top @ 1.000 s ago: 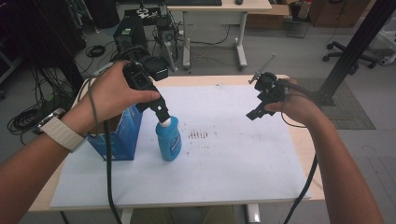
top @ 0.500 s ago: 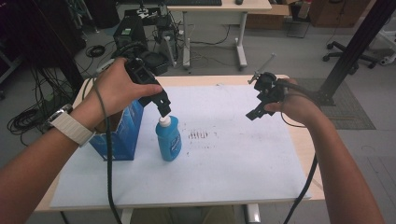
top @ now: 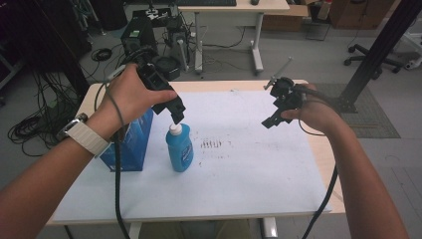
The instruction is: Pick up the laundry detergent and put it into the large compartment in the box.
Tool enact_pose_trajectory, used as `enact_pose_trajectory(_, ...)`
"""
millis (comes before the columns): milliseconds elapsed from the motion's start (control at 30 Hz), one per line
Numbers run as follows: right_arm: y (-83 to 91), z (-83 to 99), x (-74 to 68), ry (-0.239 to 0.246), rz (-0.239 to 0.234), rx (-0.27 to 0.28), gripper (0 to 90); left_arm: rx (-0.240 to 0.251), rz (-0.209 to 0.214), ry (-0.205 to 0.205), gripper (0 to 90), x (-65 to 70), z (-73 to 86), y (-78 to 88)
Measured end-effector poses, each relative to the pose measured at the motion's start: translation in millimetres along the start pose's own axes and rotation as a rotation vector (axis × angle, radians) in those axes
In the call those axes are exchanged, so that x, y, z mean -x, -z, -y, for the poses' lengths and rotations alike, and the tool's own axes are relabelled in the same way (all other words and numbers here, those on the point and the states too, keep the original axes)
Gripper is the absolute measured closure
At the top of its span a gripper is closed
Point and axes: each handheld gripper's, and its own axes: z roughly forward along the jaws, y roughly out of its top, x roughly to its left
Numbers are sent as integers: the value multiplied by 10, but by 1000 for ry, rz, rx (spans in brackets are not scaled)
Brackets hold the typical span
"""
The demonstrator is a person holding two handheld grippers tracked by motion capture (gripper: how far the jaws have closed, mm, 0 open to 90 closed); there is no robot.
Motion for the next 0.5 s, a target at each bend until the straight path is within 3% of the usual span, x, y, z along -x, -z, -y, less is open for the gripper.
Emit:
enact_pose_trajectory(300, -4, -5, 3, 1, -1, 0, 97, -26, -2, 80, 85, -71, -30, -111)
enact_pose_trajectory(500, -5, -8, 4, 1, -1, 3, 97, -38, 8, 106, 85, -103, -48, -157)
